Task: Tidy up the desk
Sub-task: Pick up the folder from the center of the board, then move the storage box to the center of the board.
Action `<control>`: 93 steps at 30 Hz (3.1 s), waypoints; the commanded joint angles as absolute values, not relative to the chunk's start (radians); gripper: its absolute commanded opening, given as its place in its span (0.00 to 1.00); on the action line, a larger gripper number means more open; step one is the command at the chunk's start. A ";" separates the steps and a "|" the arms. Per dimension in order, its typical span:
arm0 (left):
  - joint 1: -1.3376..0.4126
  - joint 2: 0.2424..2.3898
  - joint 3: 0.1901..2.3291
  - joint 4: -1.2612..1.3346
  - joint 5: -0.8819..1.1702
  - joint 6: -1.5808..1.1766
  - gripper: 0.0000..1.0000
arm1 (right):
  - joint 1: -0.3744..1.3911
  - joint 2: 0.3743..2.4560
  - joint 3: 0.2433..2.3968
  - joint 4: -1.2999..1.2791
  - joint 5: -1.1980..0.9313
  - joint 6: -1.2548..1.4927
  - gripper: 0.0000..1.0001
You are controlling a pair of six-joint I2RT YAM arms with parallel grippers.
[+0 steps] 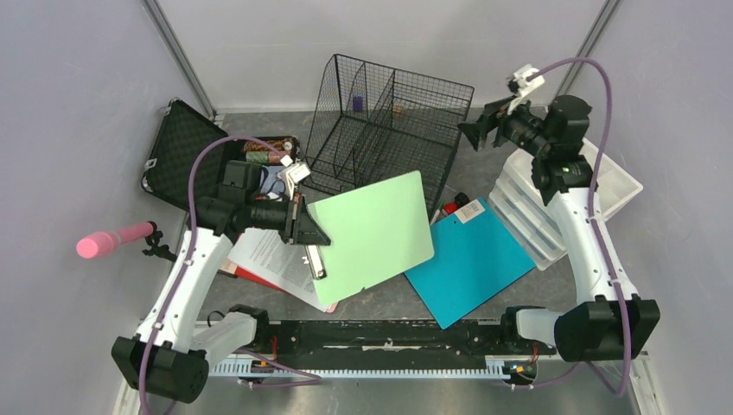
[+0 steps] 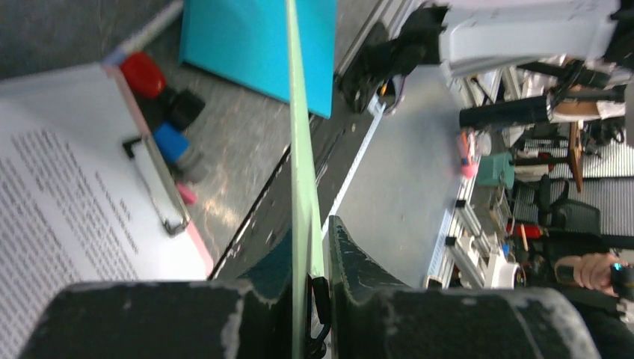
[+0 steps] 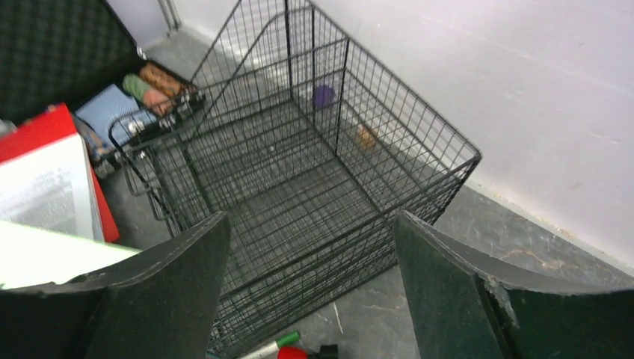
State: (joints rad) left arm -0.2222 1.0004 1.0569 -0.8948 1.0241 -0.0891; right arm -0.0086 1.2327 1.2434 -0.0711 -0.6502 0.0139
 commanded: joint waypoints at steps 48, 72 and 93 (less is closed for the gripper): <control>-0.159 1.083 1.087 -0.910 0.800 0.018 0.02 | 0.047 1.952 1.866 -0.366 -0.320 -0.329 0.21; 0.131 1.111 0.983 -0.937 1.149 -0.012 0.02 | 0.018 1.662 1.424 -0.168 -0.285 -0.082 0.00; 0.210 0.921 0.615 -0.304 1.375 -0.622 0.02 | 0.028 1.489 1.235 -0.110 -0.346 -0.043 0.00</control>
